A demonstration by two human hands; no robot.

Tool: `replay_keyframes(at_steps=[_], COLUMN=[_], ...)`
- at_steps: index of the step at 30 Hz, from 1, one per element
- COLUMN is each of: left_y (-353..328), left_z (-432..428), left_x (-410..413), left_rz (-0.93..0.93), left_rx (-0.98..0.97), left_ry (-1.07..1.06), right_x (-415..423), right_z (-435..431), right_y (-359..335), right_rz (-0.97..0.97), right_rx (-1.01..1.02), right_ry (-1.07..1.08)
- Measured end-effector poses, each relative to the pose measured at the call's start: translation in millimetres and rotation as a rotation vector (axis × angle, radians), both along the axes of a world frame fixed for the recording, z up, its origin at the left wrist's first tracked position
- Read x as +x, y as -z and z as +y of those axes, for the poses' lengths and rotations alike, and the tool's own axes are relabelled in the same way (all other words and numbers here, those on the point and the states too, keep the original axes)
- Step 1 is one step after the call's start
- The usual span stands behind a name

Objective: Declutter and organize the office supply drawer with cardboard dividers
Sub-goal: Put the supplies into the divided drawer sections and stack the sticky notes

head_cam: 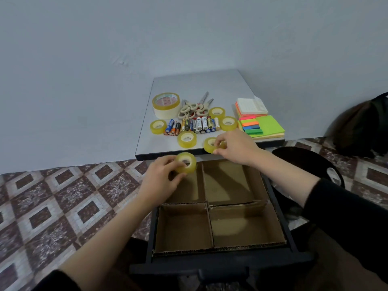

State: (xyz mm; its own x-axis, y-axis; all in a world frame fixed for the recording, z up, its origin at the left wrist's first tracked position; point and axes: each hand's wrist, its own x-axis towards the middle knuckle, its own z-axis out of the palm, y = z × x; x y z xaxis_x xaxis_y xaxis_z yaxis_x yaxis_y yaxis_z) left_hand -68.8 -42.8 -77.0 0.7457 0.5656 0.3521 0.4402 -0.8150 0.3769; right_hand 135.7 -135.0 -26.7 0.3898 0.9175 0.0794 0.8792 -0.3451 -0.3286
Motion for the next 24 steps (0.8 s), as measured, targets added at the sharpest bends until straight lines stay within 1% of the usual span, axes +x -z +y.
replay_keyframes(at_steps=[3, 5, 7, 10, 15, 18, 24], left_y=[9, 16, 23, 37, 58, 73, 109], left_z=[-18, -27, -33, -41, -45, -48, -53], left_x=[8, 19, 33, 56, 96, 122, 154], left_rz=[0.01, 0.035, 0.062, 0.127, 0.279, 0.406, 0.534], left_rx=[-0.103, -0.18, -0.228, -0.275, -0.338, -0.399, -0.451], left_ry=[0.087, 0.123, 0.145, 0.161, 0.222, 0.215, 0.225], right_x=[6, 11, 19, 37, 61, 71, 80], right_z=[-28, -46, -62, -84, -104, -107, -108], right_y=[2, 8, 18, 33, 52, 63, 78], right_rz=[0.087, 0.163, 0.151, 0.12, 0.19, 0.22, 0.245], right_rx=[0.013, -0.02, -0.081, -0.112, -0.127, -0.131, -0.092], right_ry=[-0.033, -0.072, -0.06, 0.03, 0.128, 0.135, 0.1])
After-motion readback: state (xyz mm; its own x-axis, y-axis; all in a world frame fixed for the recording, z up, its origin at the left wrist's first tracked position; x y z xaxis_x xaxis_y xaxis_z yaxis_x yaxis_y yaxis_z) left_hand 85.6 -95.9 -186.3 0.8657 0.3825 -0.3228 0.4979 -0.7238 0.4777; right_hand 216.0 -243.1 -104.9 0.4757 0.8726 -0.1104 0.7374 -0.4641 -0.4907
